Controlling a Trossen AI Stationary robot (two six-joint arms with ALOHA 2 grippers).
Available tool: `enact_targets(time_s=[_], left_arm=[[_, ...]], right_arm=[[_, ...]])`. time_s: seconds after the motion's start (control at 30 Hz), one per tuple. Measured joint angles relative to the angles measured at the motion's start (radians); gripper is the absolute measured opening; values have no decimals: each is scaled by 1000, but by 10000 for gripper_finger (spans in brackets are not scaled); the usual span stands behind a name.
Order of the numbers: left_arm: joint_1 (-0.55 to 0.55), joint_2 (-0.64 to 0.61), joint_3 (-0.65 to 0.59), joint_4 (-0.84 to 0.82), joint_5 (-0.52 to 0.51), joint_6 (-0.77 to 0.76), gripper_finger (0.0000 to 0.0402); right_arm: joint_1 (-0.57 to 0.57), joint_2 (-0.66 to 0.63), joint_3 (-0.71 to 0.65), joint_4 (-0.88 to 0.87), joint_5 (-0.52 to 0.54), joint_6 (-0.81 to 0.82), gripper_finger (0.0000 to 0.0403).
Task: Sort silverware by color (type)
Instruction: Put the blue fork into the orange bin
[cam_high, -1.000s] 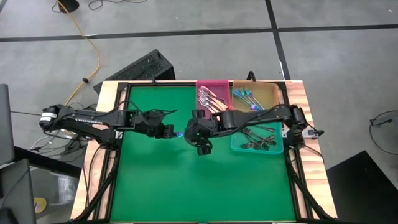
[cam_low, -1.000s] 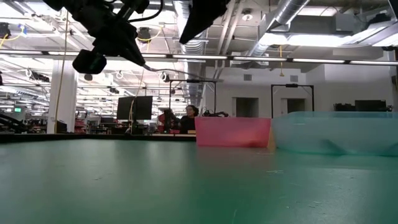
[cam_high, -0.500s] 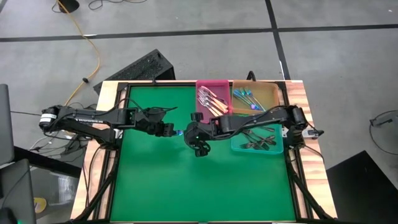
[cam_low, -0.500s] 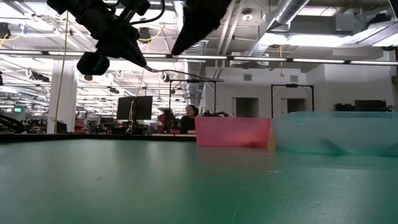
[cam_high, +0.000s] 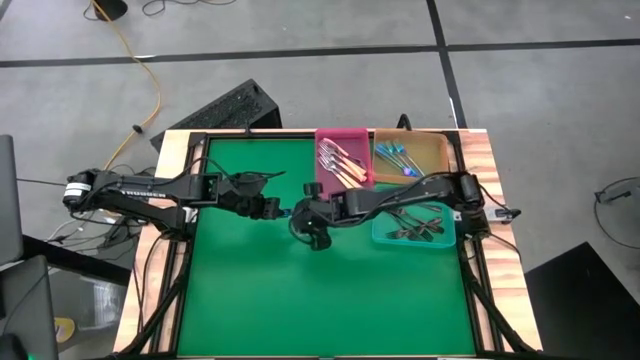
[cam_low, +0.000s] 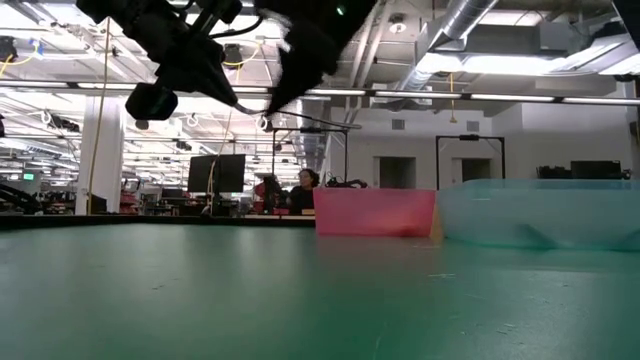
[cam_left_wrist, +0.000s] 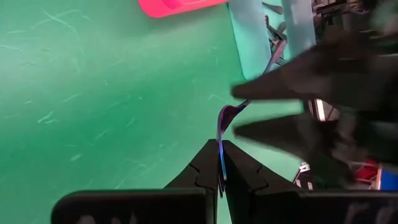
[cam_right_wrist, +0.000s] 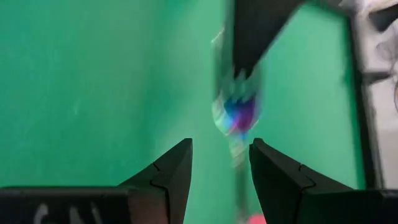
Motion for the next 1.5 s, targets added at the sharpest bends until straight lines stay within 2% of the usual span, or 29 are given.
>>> enact_targets(time_s=[0.2,0.6,0.97,1.17,1.33,1.5], left_arm=[[0,0,0,2,-2,0,0],[1,66,-1,42,19,13,0],[1,68,-1,73,11,15,0],[0,68,-1,74,0,15,0],[0,68,-1,74,-1,15,0],[0,68,-1,77,-10,15,0]], right_arm=[[9,26,-3,-30,53,-5,178],[10,24,-2,-43,55,-5,157],[3,24,-2,-75,52,-4,135],[3,24,-2,-79,52,-4,102],[3,24,-2,-81,89,3,31],[-3,24,-2,-103,83,49,25]])
